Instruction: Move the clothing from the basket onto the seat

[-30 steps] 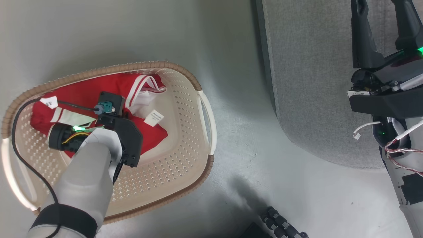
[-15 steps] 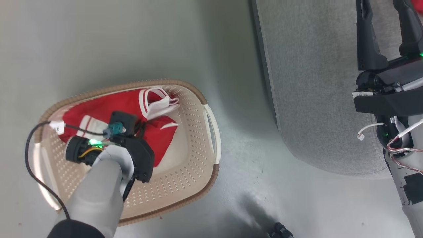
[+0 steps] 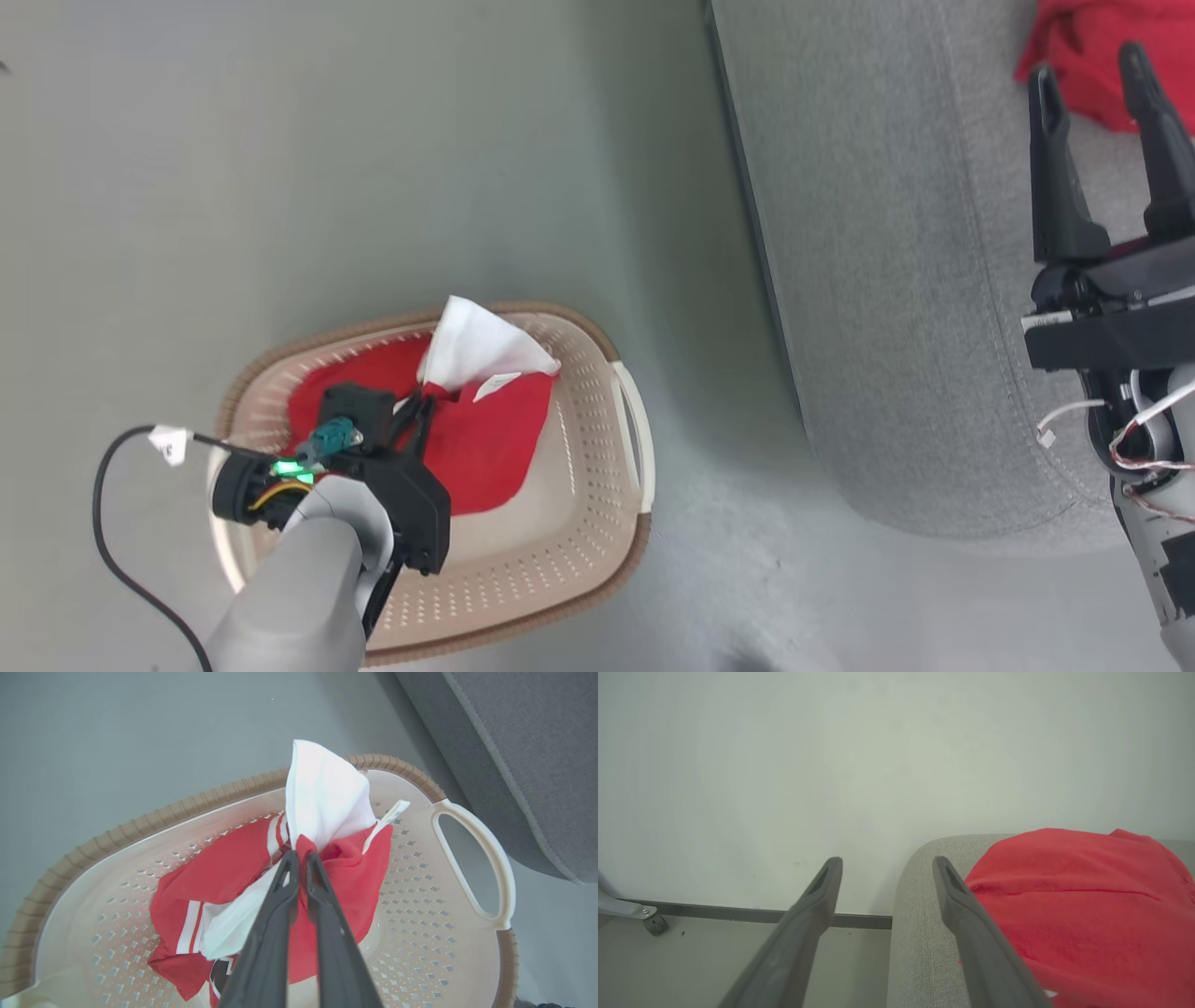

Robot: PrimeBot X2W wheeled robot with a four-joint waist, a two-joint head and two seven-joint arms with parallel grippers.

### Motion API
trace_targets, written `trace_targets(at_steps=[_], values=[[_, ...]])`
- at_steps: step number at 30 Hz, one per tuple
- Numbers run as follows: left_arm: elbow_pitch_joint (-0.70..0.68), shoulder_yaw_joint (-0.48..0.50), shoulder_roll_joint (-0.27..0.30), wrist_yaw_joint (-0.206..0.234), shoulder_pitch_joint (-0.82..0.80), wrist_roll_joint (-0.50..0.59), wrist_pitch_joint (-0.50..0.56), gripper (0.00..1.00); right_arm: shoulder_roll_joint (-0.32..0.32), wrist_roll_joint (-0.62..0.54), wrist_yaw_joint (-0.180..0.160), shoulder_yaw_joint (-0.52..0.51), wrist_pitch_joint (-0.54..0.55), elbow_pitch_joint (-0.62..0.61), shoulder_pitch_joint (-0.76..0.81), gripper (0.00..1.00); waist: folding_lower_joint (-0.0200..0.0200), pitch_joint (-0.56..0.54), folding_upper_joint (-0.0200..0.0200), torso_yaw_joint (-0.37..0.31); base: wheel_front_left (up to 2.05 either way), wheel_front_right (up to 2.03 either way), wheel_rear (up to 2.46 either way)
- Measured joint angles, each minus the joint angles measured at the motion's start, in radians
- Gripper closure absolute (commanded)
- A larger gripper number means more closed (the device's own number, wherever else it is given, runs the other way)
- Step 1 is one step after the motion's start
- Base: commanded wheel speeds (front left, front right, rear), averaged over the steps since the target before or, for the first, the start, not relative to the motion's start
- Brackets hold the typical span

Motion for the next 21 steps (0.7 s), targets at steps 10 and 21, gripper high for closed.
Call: trace_targets(at_steps=[10, 21], values=[[-0.074, -0.041, -0.009, -0.001, 0.079, -0.033, -0.018, 1.0, -0.022, 0.009, 0.0, -0.01, 0.0, 0.038, 0.074, 0.0, 0.0, -0.146, 0.0, 0.051, 0.0, 0.0, 0.0], [-0.199, -0.09, -0.011, -0.001, 0.177, -0.095, -0.02, 1.0, -0.026, 0.017, 0.0, -0.014, 0.0, 0.062, 0.176, 0.0, 0.0, -0.311, -0.0001, 0.098, 0.0, 0.0, 0.0]])
